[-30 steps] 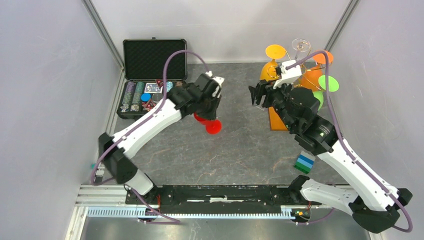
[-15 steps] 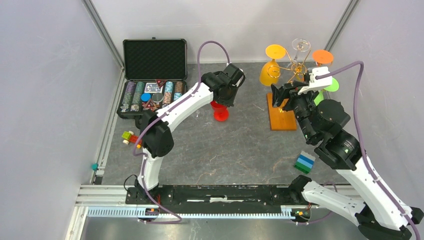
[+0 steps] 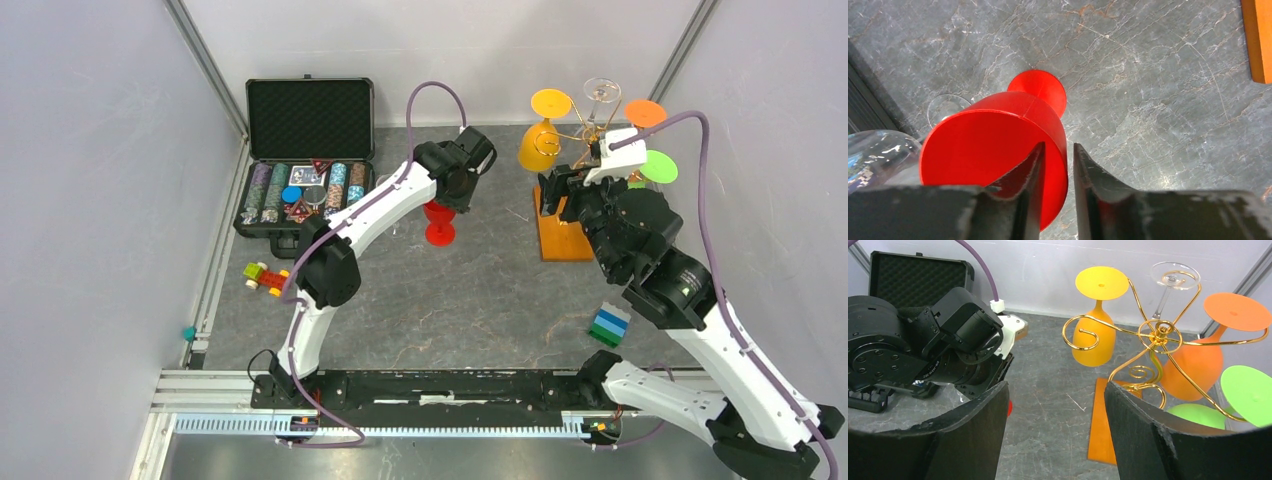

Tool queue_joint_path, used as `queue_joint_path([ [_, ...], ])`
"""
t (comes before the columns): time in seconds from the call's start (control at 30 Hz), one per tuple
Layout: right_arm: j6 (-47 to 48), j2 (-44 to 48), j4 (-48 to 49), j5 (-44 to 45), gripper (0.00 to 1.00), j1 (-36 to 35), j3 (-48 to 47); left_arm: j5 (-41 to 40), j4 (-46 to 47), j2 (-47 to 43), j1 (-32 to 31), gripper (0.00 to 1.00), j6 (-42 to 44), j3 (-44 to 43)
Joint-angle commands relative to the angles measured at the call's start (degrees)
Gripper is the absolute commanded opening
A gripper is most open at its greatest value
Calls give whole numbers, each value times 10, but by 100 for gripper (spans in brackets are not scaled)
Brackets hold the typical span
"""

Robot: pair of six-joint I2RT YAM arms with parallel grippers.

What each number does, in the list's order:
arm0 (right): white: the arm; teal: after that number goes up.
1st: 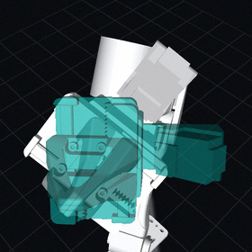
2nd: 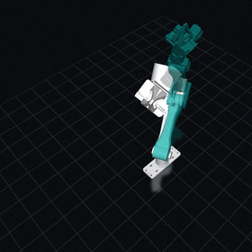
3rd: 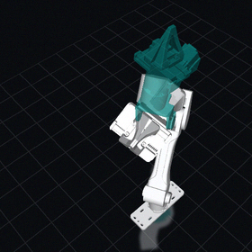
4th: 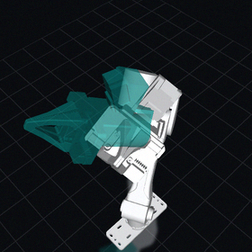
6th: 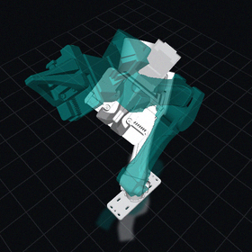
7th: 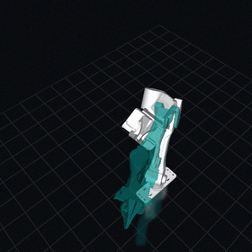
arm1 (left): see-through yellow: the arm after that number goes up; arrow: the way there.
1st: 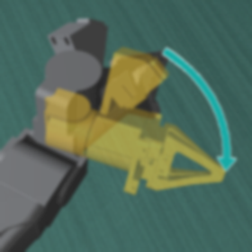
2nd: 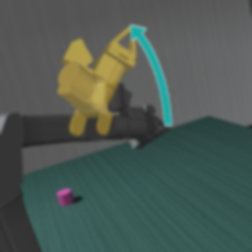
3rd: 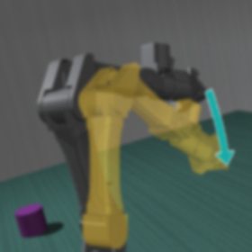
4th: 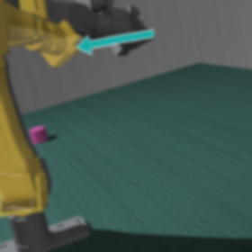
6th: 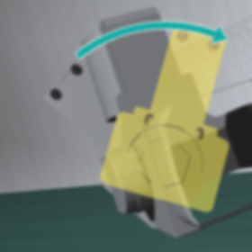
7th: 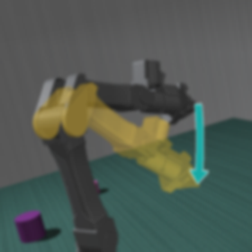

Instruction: Take the wine glass off the wine glass rack

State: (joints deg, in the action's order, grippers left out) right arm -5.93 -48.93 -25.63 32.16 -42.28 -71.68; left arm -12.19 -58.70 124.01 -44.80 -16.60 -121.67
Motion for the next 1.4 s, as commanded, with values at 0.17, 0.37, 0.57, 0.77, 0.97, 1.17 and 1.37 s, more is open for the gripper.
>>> queue_joint_path([
  [0.17, 9, -54, -55, 28, 75, -2, -106, 5, -6, -48, 7, 52, 42, -76],
  [0.37, 104, -149, -101, 103, 73, -3, -221, 40, 0, -123, 15, 63, 47, -60],
  [0.57, 229, -282, -130, 236, 76, 2, -303, 58, 101, -268, 26, 93, 43, 91],
  [0.77, 320, -382, -137, 224, 85, 19, -374, 59, 201, -446, 76, 100, -3, 279],
  [0.97, 380, -467, -153, 252, 87, 20, -448, 58, 243, -582, 101, 100, -13, 403],
  [1.17, 424, -507, -139, 249, 84, 26, -452, 70, 234, -633, 120, 100, -3, 452],
  [1.37, 442, -526, -132, 213, 78, 45, -451, 69, 240, -638, 128, 100, 3, 473],
])
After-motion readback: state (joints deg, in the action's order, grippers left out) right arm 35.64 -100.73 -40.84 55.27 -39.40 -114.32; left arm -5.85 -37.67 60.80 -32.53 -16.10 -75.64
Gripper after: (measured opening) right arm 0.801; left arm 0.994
